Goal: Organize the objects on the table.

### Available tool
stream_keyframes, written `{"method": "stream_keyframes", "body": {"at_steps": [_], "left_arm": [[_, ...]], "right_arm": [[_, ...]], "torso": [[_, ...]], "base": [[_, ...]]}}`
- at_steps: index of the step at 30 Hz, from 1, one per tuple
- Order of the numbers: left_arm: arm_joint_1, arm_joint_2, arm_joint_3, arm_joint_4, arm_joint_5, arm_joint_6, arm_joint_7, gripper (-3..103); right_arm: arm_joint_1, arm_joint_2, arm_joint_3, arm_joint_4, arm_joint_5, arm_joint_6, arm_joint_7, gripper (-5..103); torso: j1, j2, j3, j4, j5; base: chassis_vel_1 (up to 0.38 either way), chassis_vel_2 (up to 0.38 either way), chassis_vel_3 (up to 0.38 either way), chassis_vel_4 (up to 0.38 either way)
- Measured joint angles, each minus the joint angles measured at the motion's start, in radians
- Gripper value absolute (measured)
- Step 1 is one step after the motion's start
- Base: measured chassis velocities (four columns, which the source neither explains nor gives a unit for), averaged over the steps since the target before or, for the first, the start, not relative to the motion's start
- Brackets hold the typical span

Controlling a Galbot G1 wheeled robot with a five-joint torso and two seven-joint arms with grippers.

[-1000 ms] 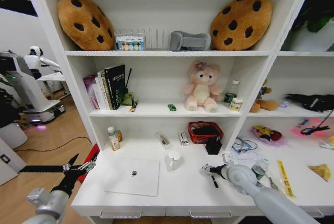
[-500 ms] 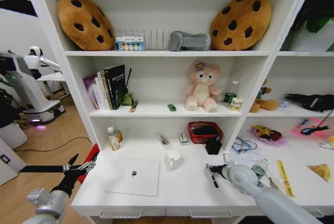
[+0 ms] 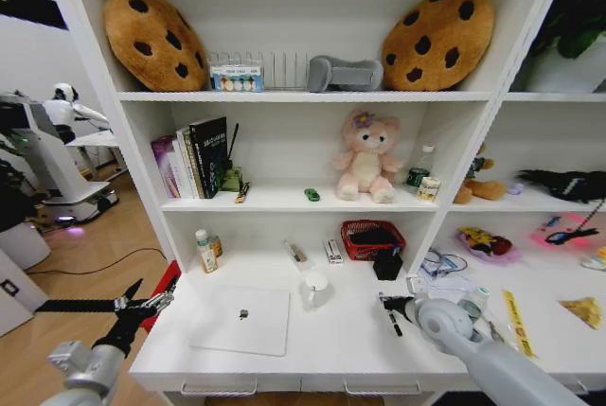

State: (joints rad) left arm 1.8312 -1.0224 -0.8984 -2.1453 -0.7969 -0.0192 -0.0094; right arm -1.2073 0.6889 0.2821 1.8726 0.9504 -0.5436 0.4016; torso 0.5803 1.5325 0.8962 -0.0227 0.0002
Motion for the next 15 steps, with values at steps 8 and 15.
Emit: {"method": "stream_keyframes", "body": {"at_steps": [8, 15], "left_arm": [[0.0, 0.0, 0.0, 0.0, 0.0, 0.0, 0.0, 100], [0.0, 0.0, 0.0, 0.0, 0.0, 0.0, 0.0, 100]], "right_arm": [[0.03, 0.025, 0.033, -0.048, -0.242, 0.278, -0.141, 10], [0.21, 0.06, -0.046, -0.163, -0.255, 0.381, -0.164, 10]], "torso": [[0.0, 0.0, 0.0, -0.0001, -0.0001], [0.0, 0.0, 0.0, 0.0002, -0.0002]], "base": [[0.0, 0.0, 0.0, 0.0], [0.0, 0.0, 0.0, 0.0]]}}
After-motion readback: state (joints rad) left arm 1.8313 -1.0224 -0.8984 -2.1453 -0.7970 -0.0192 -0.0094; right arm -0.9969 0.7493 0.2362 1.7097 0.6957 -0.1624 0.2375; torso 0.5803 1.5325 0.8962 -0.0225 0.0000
